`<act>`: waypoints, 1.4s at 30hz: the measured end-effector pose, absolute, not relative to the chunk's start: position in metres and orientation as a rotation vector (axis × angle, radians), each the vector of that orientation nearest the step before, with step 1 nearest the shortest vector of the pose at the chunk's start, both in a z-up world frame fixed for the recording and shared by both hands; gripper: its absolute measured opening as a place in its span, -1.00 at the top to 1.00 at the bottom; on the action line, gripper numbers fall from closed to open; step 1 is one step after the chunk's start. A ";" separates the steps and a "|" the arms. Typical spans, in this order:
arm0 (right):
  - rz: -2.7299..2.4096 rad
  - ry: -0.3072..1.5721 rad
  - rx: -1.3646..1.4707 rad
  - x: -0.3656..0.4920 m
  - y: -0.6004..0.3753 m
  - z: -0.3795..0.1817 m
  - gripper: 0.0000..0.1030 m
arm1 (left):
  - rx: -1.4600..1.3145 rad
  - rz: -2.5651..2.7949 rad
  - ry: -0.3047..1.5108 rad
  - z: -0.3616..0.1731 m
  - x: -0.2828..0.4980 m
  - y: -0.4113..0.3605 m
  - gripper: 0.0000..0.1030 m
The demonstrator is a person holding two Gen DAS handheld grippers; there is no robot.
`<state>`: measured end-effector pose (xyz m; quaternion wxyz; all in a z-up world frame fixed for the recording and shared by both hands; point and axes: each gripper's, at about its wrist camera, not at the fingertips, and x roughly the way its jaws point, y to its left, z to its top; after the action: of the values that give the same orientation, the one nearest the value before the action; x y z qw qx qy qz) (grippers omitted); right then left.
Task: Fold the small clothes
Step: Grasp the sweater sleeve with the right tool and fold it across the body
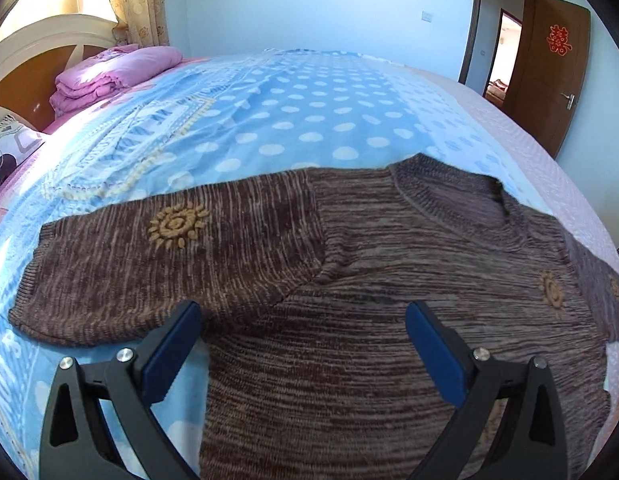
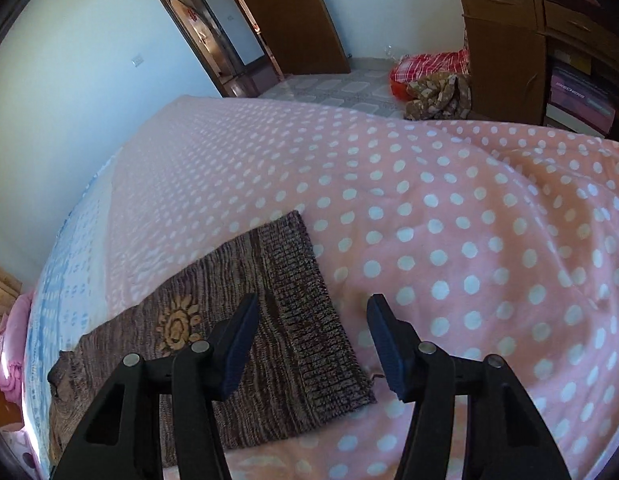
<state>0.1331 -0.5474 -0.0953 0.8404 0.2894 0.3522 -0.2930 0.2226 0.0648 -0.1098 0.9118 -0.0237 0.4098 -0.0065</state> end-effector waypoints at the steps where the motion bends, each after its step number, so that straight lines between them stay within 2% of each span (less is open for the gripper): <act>1: -0.631 0.740 0.566 0.137 -0.543 -0.095 -0.11 | -0.047 -0.008 0.844 -0.116 0.223 0.065 -1.00; 4: -0.652 0.792 0.457 0.148 -0.535 -0.097 -0.10 | -0.059 -0.019 0.865 -0.129 0.226 0.065 -0.99; 6: -0.660 0.830 0.409 0.153 -0.530 -0.097 0.07 | -0.069 -0.033 0.865 -0.130 0.227 0.066 -0.99; 9: -0.631 0.850 0.383 0.159 -0.528 -0.097 0.70 | -0.060 -0.030 0.867 -0.133 0.228 0.065 -1.00; 11: -0.617 0.872 0.378 0.163 -0.525 -0.092 0.85 | -0.036 -0.025 0.873 -0.135 0.230 0.061 -1.00; 17: -0.562 0.792 0.387 0.167 -0.494 -0.044 0.88 | -0.065 -0.049 0.858 -0.135 0.228 0.066 -1.00; 25: -0.201 0.710 0.315 0.209 -0.337 0.022 0.88 | -0.105 -0.075 0.838 -0.136 0.227 0.070 -1.00; 29: -0.042 0.732 0.292 0.239 -0.242 0.007 0.88 | -0.130 -0.091 0.827 -0.136 0.227 0.074 -1.00; 35: 0.069 0.754 0.252 0.279 -0.141 -0.070 0.84 | -0.173 -0.118 0.812 -0.136 0.228 0.080 -1.00; 38: 0.107 0.833 0.234 0.292 -0.131 -0.101 0.63 | -0.176 -0.121 0.809 -0.137 0.227 0.080 -1.00; 42: 0.194 0.827 0.368 0.273 -0.159 -0.096 0.63 | -0.183 -0.126 0.805 -0.137 0.226 0.081 -1.00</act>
<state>0.2726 -0.1595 -0.0962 0.8948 0.1774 0.3990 0.0936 0.2260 0.0809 -0.1372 0.9141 -0.0887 0.3909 -0.0613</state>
